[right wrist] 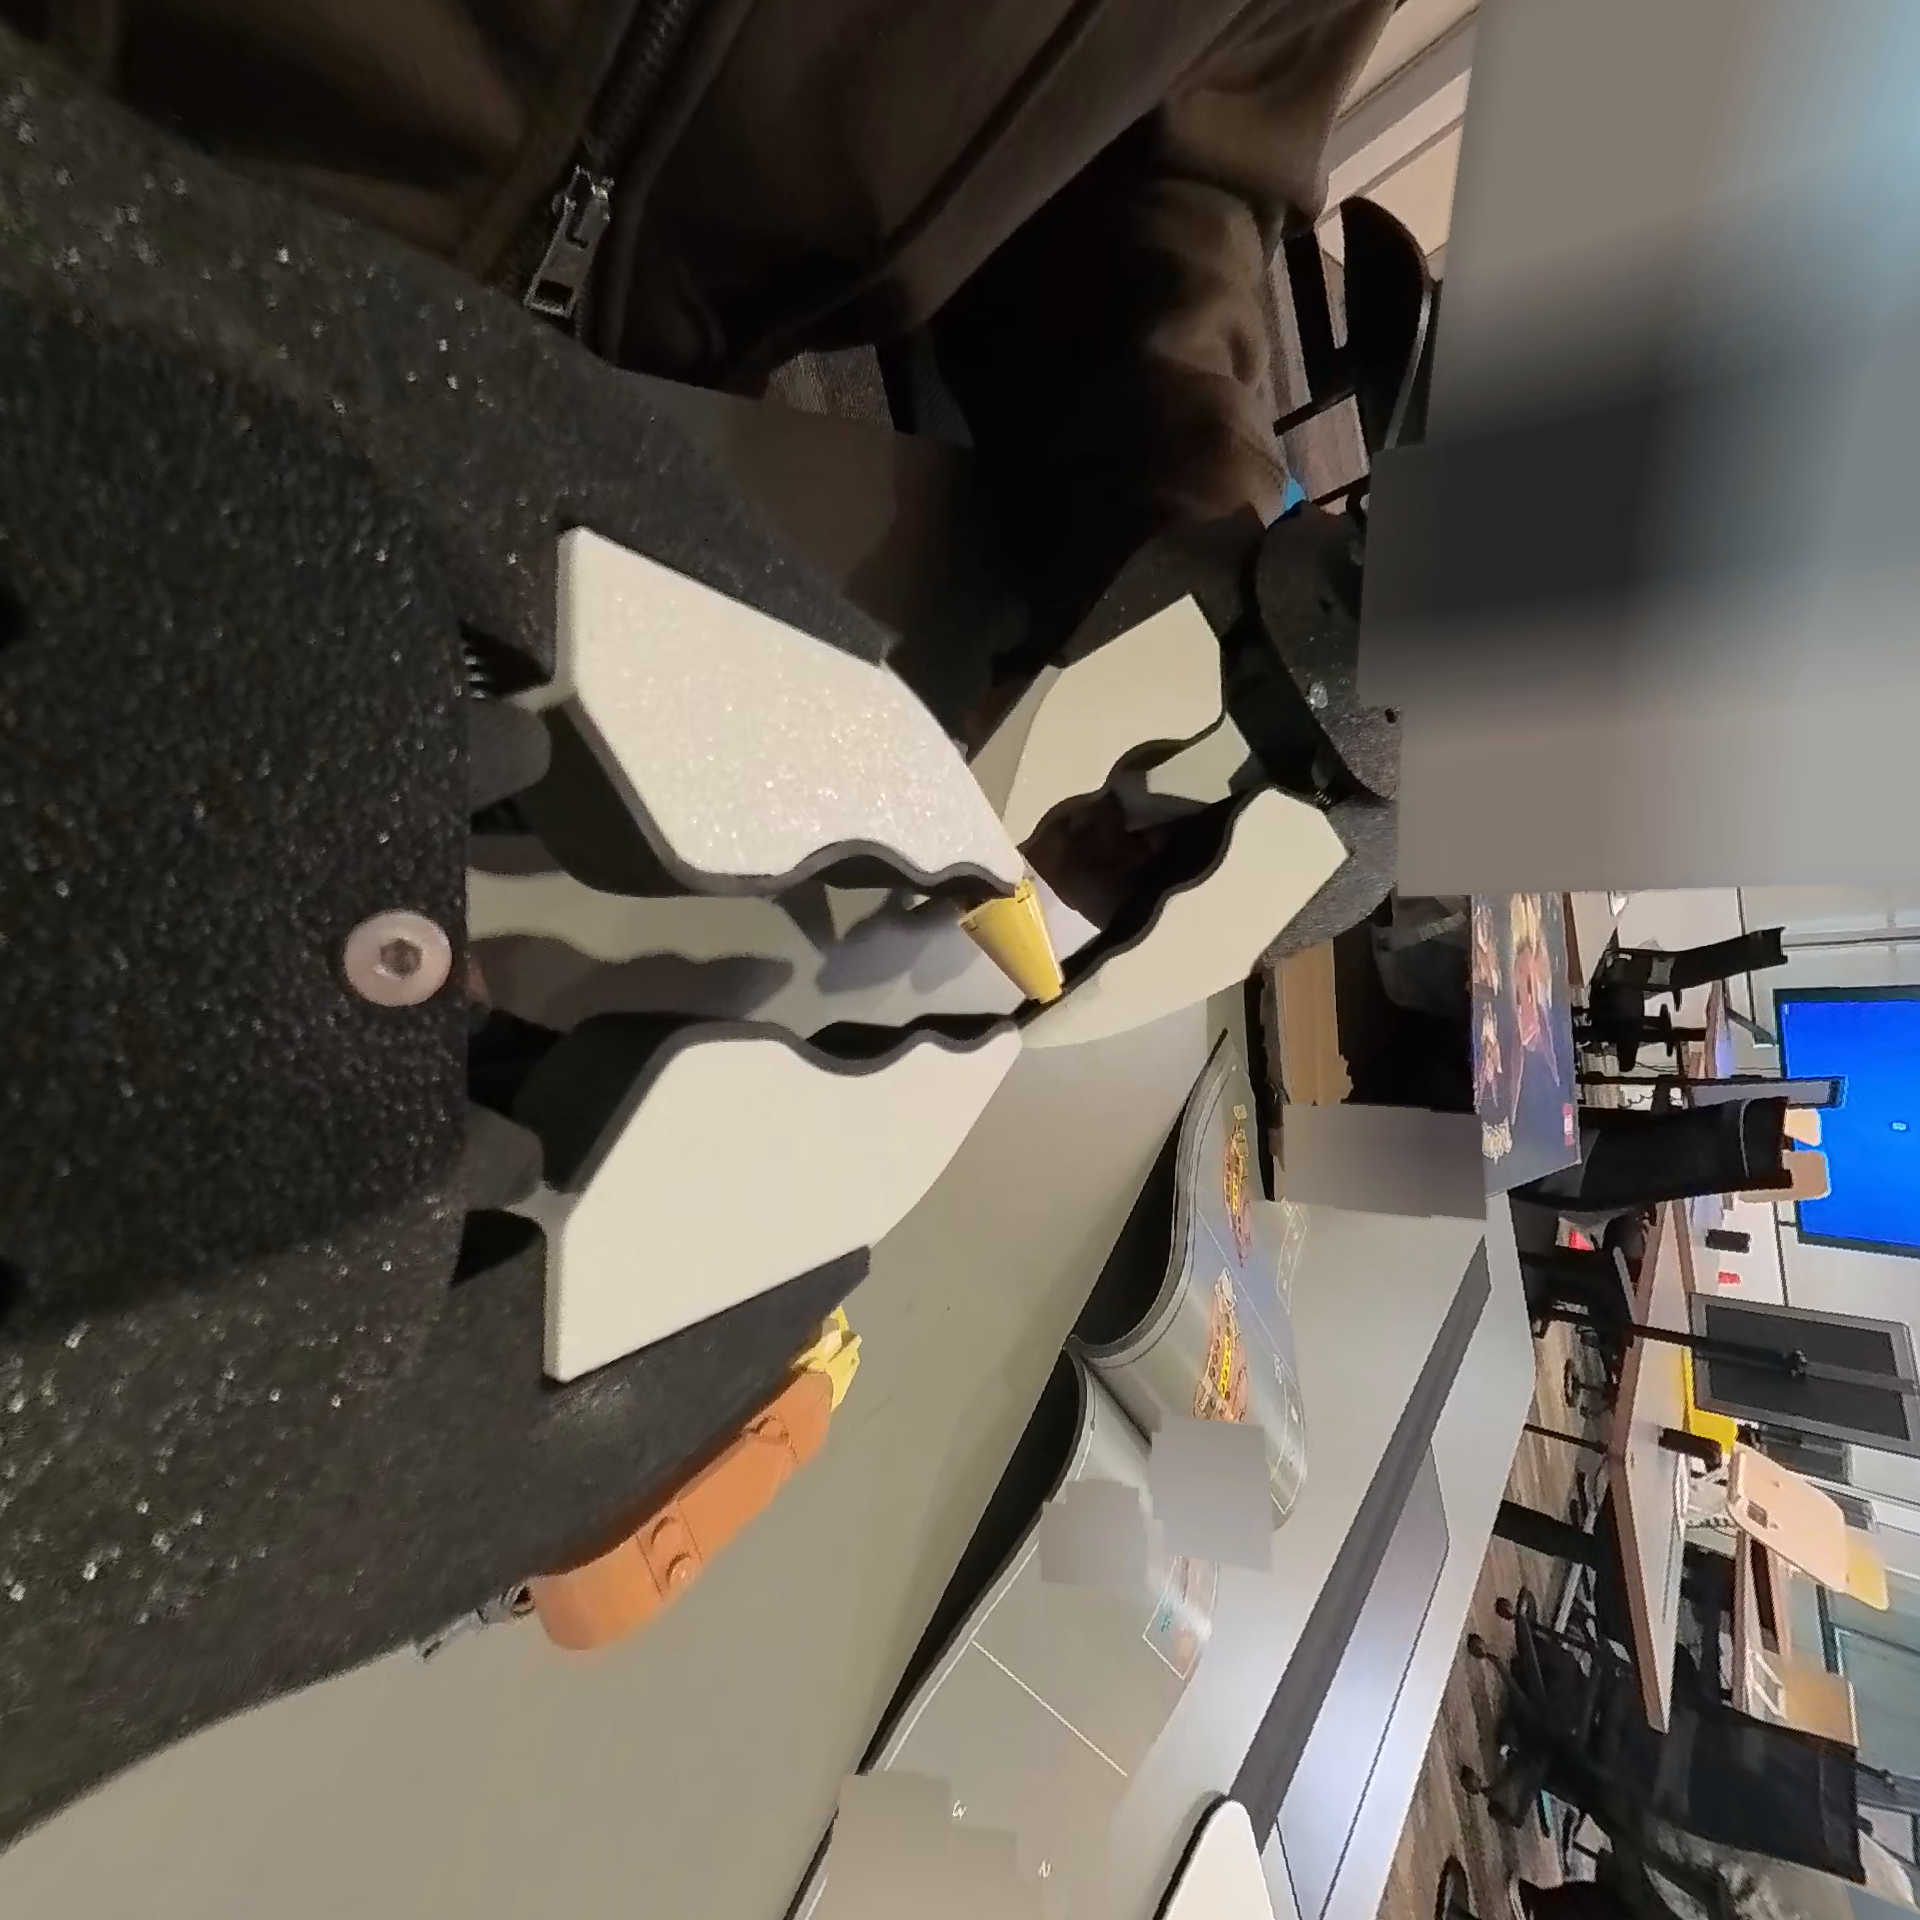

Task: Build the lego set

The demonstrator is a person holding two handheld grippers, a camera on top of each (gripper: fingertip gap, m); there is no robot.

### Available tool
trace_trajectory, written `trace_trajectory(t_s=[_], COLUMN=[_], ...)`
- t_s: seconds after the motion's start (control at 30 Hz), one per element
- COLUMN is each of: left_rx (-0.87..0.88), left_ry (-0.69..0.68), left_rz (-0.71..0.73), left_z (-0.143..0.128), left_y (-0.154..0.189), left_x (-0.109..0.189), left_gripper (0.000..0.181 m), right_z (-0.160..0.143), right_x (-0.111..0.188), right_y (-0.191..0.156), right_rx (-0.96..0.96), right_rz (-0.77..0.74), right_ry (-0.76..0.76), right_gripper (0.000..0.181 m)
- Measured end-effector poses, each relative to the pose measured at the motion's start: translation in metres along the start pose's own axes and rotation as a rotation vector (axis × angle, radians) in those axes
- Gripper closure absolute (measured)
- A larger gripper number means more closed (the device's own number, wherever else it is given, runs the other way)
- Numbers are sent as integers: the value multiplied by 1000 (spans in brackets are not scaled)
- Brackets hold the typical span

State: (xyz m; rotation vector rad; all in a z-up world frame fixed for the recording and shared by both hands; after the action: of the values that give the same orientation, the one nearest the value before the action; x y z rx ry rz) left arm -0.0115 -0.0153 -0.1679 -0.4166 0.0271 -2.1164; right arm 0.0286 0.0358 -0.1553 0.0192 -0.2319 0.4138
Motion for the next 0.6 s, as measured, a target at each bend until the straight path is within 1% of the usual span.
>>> trace_trajectory(t_s=[0.23,0.3,0.4,0.47,0.53,0.6], left_rx=[7,-10,20,18,25,35], left_ry=[-17,-32,-6,-12,0,21], left_rz=[-4,17,20,28,34,41], left_z=[-2,-3,-2,-3,-3,-3], left_y=[2,1,-2,-3,-4,-5], left_x=[-3,-4,-4,-4,-4,-3], left_gripper=[154,155,154,154,153,153], right_z=[-3,-3,-2,-2,-3,-3], right_x=[-3,-4,-3,-3,-3,-2], right_y=[-2,-1,1,1,2,4], right_rx=[1,1,-14,-11,-43,-111], right_rz=[9,-6,-14,-21,-11,21], right_ry=[-14,-10,0,-1,-2,-6], right_gripper=[156,158,160,161,161,155])
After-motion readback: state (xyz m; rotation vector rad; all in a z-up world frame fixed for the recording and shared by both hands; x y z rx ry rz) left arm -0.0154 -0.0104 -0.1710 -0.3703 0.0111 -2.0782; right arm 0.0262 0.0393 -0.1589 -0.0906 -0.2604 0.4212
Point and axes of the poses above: each gripper's, where its closed fingertips meet, x back along the fingers, z out of its top, y = z × x across the jaws, the point moved 4 cm from there along x, back along the fingers, and after that the axes turned 11 degrees about -z, right-handed, at the moved point
